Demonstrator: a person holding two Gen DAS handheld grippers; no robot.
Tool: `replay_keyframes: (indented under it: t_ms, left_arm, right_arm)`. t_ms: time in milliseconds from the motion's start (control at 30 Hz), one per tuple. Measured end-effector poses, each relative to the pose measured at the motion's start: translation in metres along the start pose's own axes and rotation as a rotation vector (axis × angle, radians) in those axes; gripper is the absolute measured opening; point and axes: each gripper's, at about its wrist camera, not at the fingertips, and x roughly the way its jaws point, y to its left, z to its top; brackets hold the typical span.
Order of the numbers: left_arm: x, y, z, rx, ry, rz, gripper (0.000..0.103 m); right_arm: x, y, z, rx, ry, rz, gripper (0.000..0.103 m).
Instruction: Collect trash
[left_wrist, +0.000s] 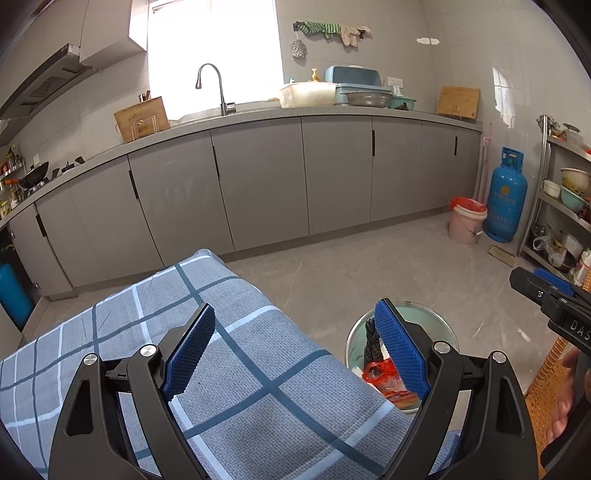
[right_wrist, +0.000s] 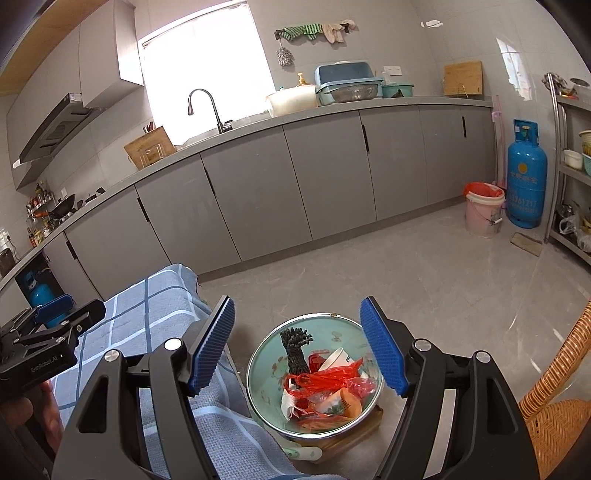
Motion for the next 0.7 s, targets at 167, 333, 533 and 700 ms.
replay_keyframes:
  t_ms: [167, 333, 533, 700]
  left_arm:
    - [-0.0030, 0.0018, -0.0001, -0.003, -0.003, 0.000, 0.087]
    - [-0.0030, 0.0026, 0.0001, -0.004, -0.003, 0.000, 0.087]
    - [-0.0022, 0.0030, 0.0005, -0.002, 0.001, 0.000, 0.087]
    - [-0.0012, 0.0023, 0.0006, -0.001, 0.001, -0.001, 0.087]
  right_arm:
    - [-0.0014, 0.0013, 0.0011, -0.003, 0.000, -0.002, 0.071]
    - [-0.0020, 0.0028, 0.0016, -0.004, 0.001, -0.002, 0.072]
    - [-0.0007, 0.0036, 0.0006, 0.000, 0.005, -0.004, 0.074]
    - [-0.0006, 0.0035, -0.0008, 0.000, 0.005, -0.005, 0.074]
